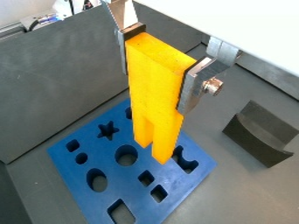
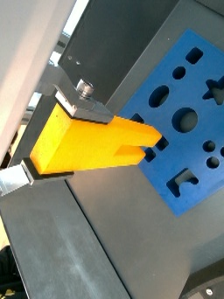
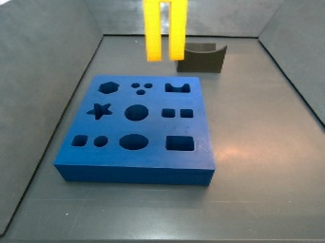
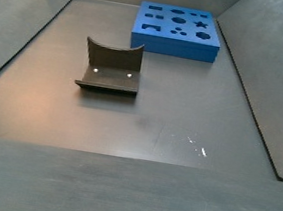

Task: Insert the double-square object.

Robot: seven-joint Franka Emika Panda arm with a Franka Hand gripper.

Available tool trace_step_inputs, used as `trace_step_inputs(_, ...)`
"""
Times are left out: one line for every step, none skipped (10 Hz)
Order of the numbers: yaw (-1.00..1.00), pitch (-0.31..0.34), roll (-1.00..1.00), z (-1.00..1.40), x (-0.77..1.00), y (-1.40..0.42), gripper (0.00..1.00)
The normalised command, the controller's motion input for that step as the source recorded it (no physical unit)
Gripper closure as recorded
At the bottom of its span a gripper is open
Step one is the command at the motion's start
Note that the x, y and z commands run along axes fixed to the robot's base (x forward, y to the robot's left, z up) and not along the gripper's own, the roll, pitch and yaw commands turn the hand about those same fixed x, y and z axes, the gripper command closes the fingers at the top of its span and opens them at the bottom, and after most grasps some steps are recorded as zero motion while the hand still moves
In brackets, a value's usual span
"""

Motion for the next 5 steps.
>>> trace_step_inputs(-0.06, 0.003, 0.05, -0.29, 0.33, -0.05, 1.0)
trace_step_inputs(-0.17, 0.177, 0.15, -0.55, 0.73, -0.06, 1.0)
trace_step_inputs(-0.16, 0.23, 0.16, -0.61, 0.71, -0.06, 1.0)
trace_step_inputs(-0.16, 0.219, 0.14, -0.56, 0.71, -0.07, 1.0)
trace_step_inputs(-0.19, 0.139, 0.07, -0.49, 0.74, -0.1, 1.0)
